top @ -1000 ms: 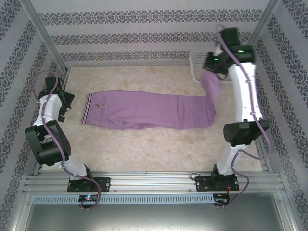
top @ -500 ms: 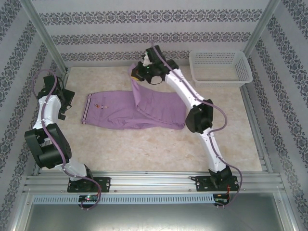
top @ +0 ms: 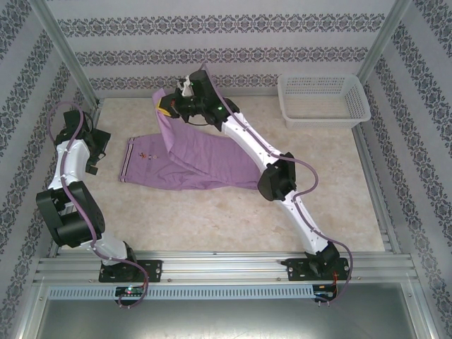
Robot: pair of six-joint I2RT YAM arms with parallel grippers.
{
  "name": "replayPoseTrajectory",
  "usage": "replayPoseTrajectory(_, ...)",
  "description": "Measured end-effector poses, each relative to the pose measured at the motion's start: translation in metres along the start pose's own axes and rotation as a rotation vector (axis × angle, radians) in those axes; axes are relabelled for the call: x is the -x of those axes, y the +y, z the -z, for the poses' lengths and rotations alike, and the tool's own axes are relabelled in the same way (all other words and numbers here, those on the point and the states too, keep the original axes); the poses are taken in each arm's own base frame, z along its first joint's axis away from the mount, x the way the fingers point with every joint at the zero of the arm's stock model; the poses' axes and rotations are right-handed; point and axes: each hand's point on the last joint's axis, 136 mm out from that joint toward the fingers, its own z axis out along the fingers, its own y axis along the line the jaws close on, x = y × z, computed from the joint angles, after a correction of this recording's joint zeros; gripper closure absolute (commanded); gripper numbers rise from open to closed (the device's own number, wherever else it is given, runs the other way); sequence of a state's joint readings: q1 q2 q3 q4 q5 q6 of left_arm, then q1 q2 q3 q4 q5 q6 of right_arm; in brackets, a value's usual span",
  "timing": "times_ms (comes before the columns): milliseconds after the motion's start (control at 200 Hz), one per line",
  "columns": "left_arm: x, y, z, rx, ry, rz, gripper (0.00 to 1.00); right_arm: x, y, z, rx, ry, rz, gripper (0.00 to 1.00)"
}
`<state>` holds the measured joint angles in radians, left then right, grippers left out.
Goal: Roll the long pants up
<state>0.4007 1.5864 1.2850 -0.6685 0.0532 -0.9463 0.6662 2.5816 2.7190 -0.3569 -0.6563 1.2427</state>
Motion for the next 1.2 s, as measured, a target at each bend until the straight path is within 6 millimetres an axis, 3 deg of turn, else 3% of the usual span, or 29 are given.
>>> replayPoseTrajectory(45,0.000,0.000,0.000,0.000,0.000,0.000,0.00,-0.002,-0.002,-0.003,0.000,0.005,0.000,0.07)
replayPoseTrajectory(55,0.000,0.000,0.000,0.000,0.000,0.000,0.00,-0.003,-0.003,-0.004,-0.001,0.005,-0.001,0.03)
replayPoseTrajectory(220,-0.004,-0.004,0.000,-0.021,0.022,-0.004,0.01,-0.008,-0.032,-0.022,-0.031,0.025,-0.003,0.02)
replayPoseTrajectory(270,-0.006,-0.007,0.001,-0.037,0.035,-0.009,0.25,-0.010,-0.048,-0.027,-0.061,0.035,-0.007,0.02)
replayPoseTrajectory(300,-0.006,-0.008,0.002,-0.046,0.037,-0.006,0.48,-0.012,-0.060,-0.029,-0.087,0.045,-0.011,0.02)
replayPoseTrajectory(355,-0.008,-0.010,0.005,-0.060,0.040,-0.015,0.82,-0.015,-0.079,-0.030,-0.139,0.058,-0.010,0.02)
replayPoseTrajectory(410,-0.009,-0.014,0.011,-0.078,0.037,-0.021,1.00,-0.017,-0.094,-0.028,-0.179,0.069,0.003,0.08)
replayPoseTrajectory(450,-0.011,-0.018,0.016,-0.096,0.035,-0.028,1.00,-0.015,-0.103,-0.025,-0.208,0.072,0.015,0.15)
replayPoseTrajectory(480,-0.013,-0.023,0.019,-0.113,0.034,-0.037,1.00,-0.014,-0.110,-0.021,-0.229,0.073,0.023,0.27)
replayPoseTrajectory(565,-0.029,-0.040,0.028,-0.163,0.049,-0.078,1.00,-0.004,-0.124,-0.001,-0.291,0.070,0.063,1.00)
replayPoseTrajectory(679,-0.076,-0.077,0.036,-0.238,0.109,-0.179,1.00,0.014,-0.130,0.038,-0.375,0.044,0.115,1.00)
replayPoseTrajectory(779,-0.142,-0.122,0.041,-0.326,0.194,-0.299,1.00,0.025,-0.133,0.076,-0.455,0.024,0.162,1.00)
replayPoseTrajectory(879,-0.202,-0.154,0.033,-0.357,0.269,-0.389,1.00,0.025,-0.148,0.111,-0.535,0.025,0.188,1.00)
replayPoseTrajectory(1039,-0.273,-0.179,-0.015,-0.318,0.355,-0.458,1.00,-0.003,-0.212,0.135,-0.673,0.107,0.148,1.00)
replayPoseTrajectory(1129,-0.295,-0.179,-0.048,-0.264,0.379,-0.466,1.00,-0.025,-0.254,0.142,-0.751,0.175,0.105,1.00)
replayPoseTrajectory(1204,-0.301,-0.173,-0.069,-0.218,0.377,-0.472,1.00,-0.034,-0.277,0.146,-0.791,0.212,0.085,1.00)
